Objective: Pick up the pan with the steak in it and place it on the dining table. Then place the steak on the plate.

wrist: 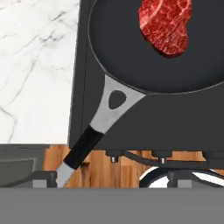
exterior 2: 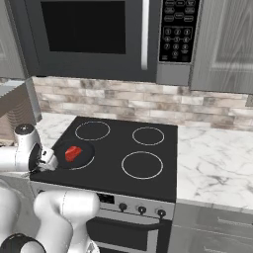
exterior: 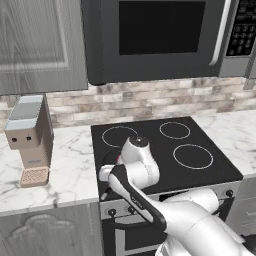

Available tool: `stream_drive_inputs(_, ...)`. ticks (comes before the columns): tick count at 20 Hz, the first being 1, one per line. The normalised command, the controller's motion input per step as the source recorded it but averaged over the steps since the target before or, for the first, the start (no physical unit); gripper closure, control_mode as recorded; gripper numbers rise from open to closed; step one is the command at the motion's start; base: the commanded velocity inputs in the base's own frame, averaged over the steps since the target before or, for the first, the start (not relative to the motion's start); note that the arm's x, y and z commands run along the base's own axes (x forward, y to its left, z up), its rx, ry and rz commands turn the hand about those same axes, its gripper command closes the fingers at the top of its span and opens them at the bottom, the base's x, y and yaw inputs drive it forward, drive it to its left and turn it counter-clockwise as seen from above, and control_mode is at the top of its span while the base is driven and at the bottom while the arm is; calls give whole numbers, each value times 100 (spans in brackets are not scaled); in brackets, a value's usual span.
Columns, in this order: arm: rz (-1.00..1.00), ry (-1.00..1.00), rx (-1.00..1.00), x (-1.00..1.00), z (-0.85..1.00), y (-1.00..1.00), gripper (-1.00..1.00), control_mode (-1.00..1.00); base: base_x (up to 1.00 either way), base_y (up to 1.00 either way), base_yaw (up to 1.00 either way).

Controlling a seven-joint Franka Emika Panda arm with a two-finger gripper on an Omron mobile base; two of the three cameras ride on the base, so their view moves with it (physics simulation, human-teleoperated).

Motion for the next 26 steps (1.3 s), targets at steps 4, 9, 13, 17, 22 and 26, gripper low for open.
stream_drive_inputs(4,-15,0,2,39,-33,9,-100,-100,0,0,0)
stream_drive_inputs(9,-13,0,2,42,-27,11,-100,-100,0,0,0)
stream_drive_inputs(13,-9,0,1,45,-19,17,-100,-100,0,0,0)
stream_drive_inputs(17,-5,1,0,40,-13,13,-100,-100,0,0,0)
stream_drive_inputs(22,-2,4,0,23,-20,5,-100,-100,0,0,0)
stream_drive_inputs(26,-2,8,0,3,-39,0,-100,-100,0,0,0)
